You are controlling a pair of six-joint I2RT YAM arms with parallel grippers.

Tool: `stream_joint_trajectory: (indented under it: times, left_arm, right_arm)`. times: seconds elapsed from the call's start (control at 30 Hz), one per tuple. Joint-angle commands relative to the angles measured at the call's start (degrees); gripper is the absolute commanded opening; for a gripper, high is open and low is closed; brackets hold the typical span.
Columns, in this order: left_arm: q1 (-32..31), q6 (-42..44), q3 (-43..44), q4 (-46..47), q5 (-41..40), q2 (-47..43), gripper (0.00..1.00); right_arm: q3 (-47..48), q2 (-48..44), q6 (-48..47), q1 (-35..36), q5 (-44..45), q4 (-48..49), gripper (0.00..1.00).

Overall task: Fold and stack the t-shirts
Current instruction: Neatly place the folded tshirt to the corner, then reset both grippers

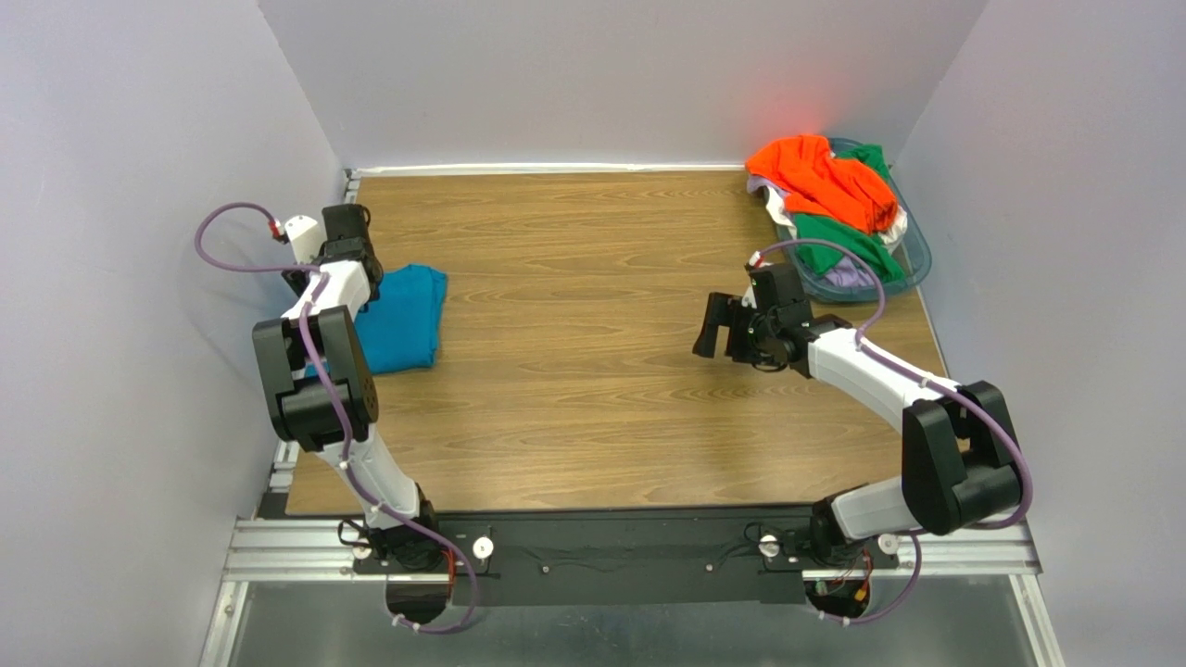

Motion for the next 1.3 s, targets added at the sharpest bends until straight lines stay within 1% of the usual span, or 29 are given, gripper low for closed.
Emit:
stream_joint_trajectory:
  times: [0.0, 0.07, 0.1, 0.13, 0.17, 0.2, 0.3, 0.33, 0.37, 0.43, 0.47, 0.53, 0.57, 0.63, 0.67, 0.77, 0.8, 0.9, 0.93, 1.0, 1.07, 1.13, 1.27]
  left_arm:
    - [0.2, -3.5, 2.9, -2.8, -2.7, -1.7, 0.55]
    - [0.2, -4.1, 3.3, -4.4, -0.6, -3.1, 0.56]
    - [-0.1, -4.5, 3.0, -4.5, 0.4, -5.4, 0.6]
    - [-0.4, -5.2, 2.6, -4.4, 3.0, -6.8, 0.67]
    - [-0.7, -5.2, 1.6, -4.0, 4.9, -9.8, 0.93]
    - [-1.9, -6.0, 1.1, -3.5, 7.7, -11.4, 0.95]
    - [-5.3, -5.4, -0.8, -2.4, 11.6, -18.2, 0.97]
    - [-8.3, -5.9, -1.3, -2.6, 12.2, -19.9, 0.97]
    - [-10.1, -6.2, -2.3, -2.0, 13.4, -23.7, 0.98]
    - [-13.3, -6.9, -4.2, -0.4, 17.6, -27.9, 0.98]
    - [-17.1, -7.0, -5.4, 0.8, 19.4, -32.3, 0.98]
    - [-20.5, -7.1, -9.4, 4.7, 24.1, -36.8, 0.98]
    - [-23.4, -7.4, -10.7, 5.7, 25.1, -40.8, 0.98]
    - [-26.8, -8.9, -14.2, 7.3, 26.8, -45.8, 0.98]
    - [-29.5, -9.2, -16.1, 7.7, 27.8, -47.1, 0.98]
    - [-34.0, -9.6, -18.3, 8.8, 28.9, -50.1, 0.98]
    - [-37.1, -9.8, -19.3, 8.7, 28.4, -50.4, 0.98]
    - [-42.3, -12.8, -21.0, 8.3, 27.3, -49.8, 0.98]
    - [-45.8, -13.5, -21.4, 8.6, 26.9, -49.4, 0.98]
    - [-48.2, -14.1, -23.5, 10.4, 26.6, -48.2, 0.98]
    - [-49.1, -15.5, -25.2, 10.6, 26.1, -46.9, 0.98]
    - [-49.1, -16.7, -27.0, 10.3, 26.0, -46.6, 0.98]
    - [-49.1, -16.8, -28.6, 10.7, 25.6, -48.5, 0.98]
  right_arm:
    - [-0.2, 0.9, -0.7, -0.4, 2.0, -0.9, 1.0]
    - [-0.2, 0.3, -0.6, -0.4, 1.9, -1.1, 1.0]
    - [-0.2, -0.1, -0.6, -0.5, 2.0, -1.1, 1.0]
    - [-0.1, -0.8, -0.4, -0.5, 2.0, -1.2, 1.0]
    - [0.0, -1.2, -0.5, -0.6, 2.1, -1.2, 1.0]
    - [0.2, -2.4, -0.3, -0.5, 2.4, -1.2, 1.0]
    - [0.4, -4.1, 0.0, -0.5, 4.6, -2.0, 1.0]
    - [0.5, -4.7, 0.4, -0.5, 4.6, -2.2, 1.0]
    - [0.7, -6.4, 0.5, -0.5, 5.8, -2.9, 1.0]
    - [0.5, -8.3, 1.2, -0.4, 6.4, -3.6, 1.0]
    - [0.3, -10.3, 1.3, -0.5, 6.9, -4.3, 1.0]
    - [-0.1, -12.7, 2.0, -0.4, 7.9, -5.0, 1.0]
    - [-0.3, -13.9, 2.1, -0.5, 9.2, -5.8, 1.0]
    - [-1.2, -17.7, 2.8, -0.5, 11.5, -7.0, 1.0]
    - [-1.7, -19.1, 3.2, -0.6, 12.3, -7.3, 1.0]
    - [-3.2, -23.9, 4.4, -0.6, 14.3, -8.8, 1.0]
    - [-3.5, -24.9, 4.7, -0.6, 15.2, -9.1, 1.0]
    - [-5.5, -28.5, 6.2, -0.6, 16.6, -9.5, 1.0]
    - [-6.0, -29.1, 6.9, -0.6, 16.6, -9.6, 1.0]
    - [-7.0, -30.6, 7.5, -0.6, 15.0, -9.6, 1.0]
    - [-8.3, -32.2, 8.3, -0.6, 13.0, -9.3, 1.0]
    - [-8.8, -33.0, 8.8, -0.6, 13.0, -9.3, 1.0]
    - [-9.9, -33.8, 9.1, -0.6, 14.1, -9.4, 1.0]
